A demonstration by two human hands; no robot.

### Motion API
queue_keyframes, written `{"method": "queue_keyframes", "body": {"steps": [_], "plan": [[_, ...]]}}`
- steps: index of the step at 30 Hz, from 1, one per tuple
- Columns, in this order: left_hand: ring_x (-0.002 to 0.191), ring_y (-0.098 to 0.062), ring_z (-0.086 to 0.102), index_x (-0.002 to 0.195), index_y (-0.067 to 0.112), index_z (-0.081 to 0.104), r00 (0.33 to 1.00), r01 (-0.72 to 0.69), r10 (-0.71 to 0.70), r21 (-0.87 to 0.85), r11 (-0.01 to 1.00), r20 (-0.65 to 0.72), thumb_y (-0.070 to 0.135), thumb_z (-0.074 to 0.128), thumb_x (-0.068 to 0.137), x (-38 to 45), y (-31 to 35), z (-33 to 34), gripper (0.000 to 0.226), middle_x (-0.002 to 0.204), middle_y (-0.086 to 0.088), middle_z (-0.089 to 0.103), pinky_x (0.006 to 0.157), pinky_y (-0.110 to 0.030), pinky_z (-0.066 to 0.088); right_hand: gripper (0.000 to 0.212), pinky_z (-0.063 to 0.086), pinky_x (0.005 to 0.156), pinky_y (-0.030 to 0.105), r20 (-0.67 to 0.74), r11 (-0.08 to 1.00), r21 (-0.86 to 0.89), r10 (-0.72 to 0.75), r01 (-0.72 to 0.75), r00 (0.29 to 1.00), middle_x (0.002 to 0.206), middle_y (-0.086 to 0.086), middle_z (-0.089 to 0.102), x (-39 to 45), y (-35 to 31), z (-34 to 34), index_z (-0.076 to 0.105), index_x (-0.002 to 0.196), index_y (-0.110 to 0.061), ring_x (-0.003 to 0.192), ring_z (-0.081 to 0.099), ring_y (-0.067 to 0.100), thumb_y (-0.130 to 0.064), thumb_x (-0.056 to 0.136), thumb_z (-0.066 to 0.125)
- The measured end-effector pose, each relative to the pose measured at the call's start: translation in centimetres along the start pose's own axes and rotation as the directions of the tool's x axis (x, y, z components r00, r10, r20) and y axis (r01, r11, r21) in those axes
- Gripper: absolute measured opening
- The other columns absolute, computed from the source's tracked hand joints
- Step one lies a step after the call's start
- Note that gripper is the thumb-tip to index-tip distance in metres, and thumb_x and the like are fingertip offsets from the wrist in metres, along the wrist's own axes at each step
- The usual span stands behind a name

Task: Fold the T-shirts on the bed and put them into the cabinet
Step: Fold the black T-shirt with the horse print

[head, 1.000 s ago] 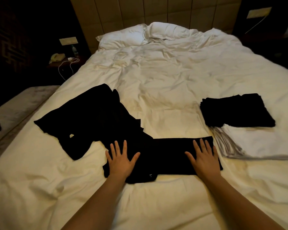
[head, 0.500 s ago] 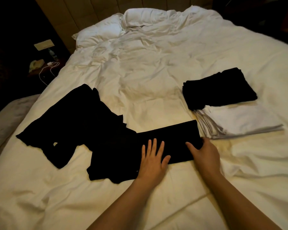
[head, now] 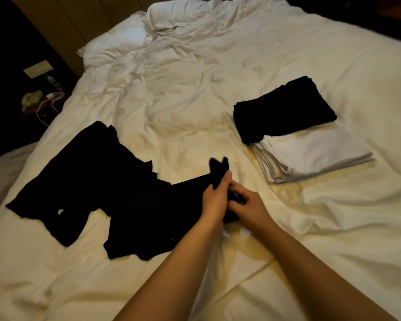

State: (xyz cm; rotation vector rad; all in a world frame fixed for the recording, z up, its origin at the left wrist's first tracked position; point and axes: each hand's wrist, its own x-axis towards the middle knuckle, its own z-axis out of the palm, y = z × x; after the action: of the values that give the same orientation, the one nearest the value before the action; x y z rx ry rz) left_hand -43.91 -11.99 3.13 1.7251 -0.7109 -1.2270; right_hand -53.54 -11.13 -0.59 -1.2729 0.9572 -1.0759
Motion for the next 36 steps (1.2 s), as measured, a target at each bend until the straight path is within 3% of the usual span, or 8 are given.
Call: {"method": "queue_keyframes", "body": {"steps": [5,13,20,22,27,31,34,36], "plan": [[0.094,-0.028,0.072,0.111,0.011,0.073,0.986,0.143,-0.149,-0.078,0.987,-0.070,0.022,0.066,0.095,1.4,-0.1,-3.0,0.020,0.099,-0.011,0.076,0.092,-0.047,0.057,0.039,0.036,0.105,0.010,0.153,1.000,-0.017,-0.003,0.006,0.988,0.138,-0.011,0.057,-1.3,0.4,0.9,0.072,0.113,-0.028,0.136,0.040,-0.006,-0.018,0.077,0.062],[0.103,-0.024,0.068,0.124,0.017,0.066,0.978,0.016,-0.039,-0.113,0.994,-0.205,0.026,0.057,0.101,2.1,-2.1,-7.6,0.026,0.114,-0.005,0.072,0.096,-0.044,0.055,0.032,0.049,0.104,0.031,-0.002,0.993,-0.111,0.045,-0.045,0.999,0.128,-0.013,0.064,-1.3,1.8,1.1,0.064,0.130,-0.027,0.118,0.058,-0.001,-0.028,0.098,0.061],[0.101,-0.015,0.063,0.136,0.017,0.057,0.975,-0.076,0.038,-0.169,0.983,-0.220,0.027,0.052,0.104,1.5,-1.9,-13.8,0.034,0.121,0.001,0.066,0.077,-0.025,0.052,0.035,0.046,0.104,0.024,0.089,0.967,-0.229,0.134,-0.111,0.987,0.127,-0.020,0.063,-1.1,1.8,4.4,0.058,0.135,-0.032,0.117,0.056,-0.007,-0.036,0.102,0.051],[0.100,-0.014,0.065,0.135,0.017,0.058,0.976,-0.084,0.053,-0.139,0.987,-0.210,0.027,0.052,0.104,1.5,-2.1,-16.4,0.033,0.119,0.001,0.068,0.076,-0.026,0.054,0.036,0.047,0.101,0.024,0.119,0.959,-0.263,0.143,-0.108,0.983,0.125,-0.019,0.064,-1.1,1.8,6.2,0.056,0.137,-0.032,0.115,0.057,-0.007,-0.037,0.102,0.051],[0.119,-0.019,0.060,0.140,0.017,0.057,0.958,-0.147,0.152,0.037,0.988,-0.245,0.031,0.052,0.104,1.4,-2.4,-22.4,0.038,0.129,0.003,0.064,0.104,-0.041,0.050,0.059,0.050,0.089,0.029,0.002,0.902,-0.389,0.202,-0.185,0.979,0.109,-0.008,0.065,0.4,1.7,9.5,0.045,0.144,-0.022,0.100,0.063,0.007,-0.052,0.094,0.057],[0.109,-0.021,0.063,0.127,0.013,0.065,0.905,-0.151,0.242,0.267,0.952,-0.351,0.033,0.054,0.103,2.0,-3.3,-25.9,0.033,0.115,0.001,0.067,0.095,-0.039,0.052,0.059,0.055,0.090,0.041,-0.022,0.869,-0.434,0.254,-0.238,0.967,0.109,0.000,0.066,1.6,1.7,11.7,0.054,0.135,-0.018,0.099,0.065,0.018,-0.056,0.090,0.060],[0.099,-0.023,0.063,0.112,0.011,0.067,0.877,-0.094,0.248,0.359,0.929,-0.411,0.037,0.054,0.101,2.4,-4.5,-27.2,0.031,0.101,0.001,0.067,0.080,-0.035,0.049,0.048,0.054,0.076,0.028,-0.052,0.864,-0.437,0.251,-0.248,0.967,0.107,-0.001,0.066,1.9,1.6,13.3,0.060,0.125,-0.015,0.096,0.065,0.015,-0.049,0.090,0.065],[0.107,-0.030,0.057,0.104,0.010,0.067,0.842,-0.041,0.272,0.449,0.893,-0.465,0.039,0.053,0.101,2.7,-5.4,-27.9,0.033,0.104,-0.005,0.065,0.087,-0.041,0.047,0.042,0.048,0.068,0.023,-0.063,0.850,-0.469,0.239,-0.240,0.969,0.104,-0.002,0.065,2.0,1.5,14.1,0.061,0.121,-0.014,0.092,0.063,0.013,-0.043,0.091,0.066]]}}
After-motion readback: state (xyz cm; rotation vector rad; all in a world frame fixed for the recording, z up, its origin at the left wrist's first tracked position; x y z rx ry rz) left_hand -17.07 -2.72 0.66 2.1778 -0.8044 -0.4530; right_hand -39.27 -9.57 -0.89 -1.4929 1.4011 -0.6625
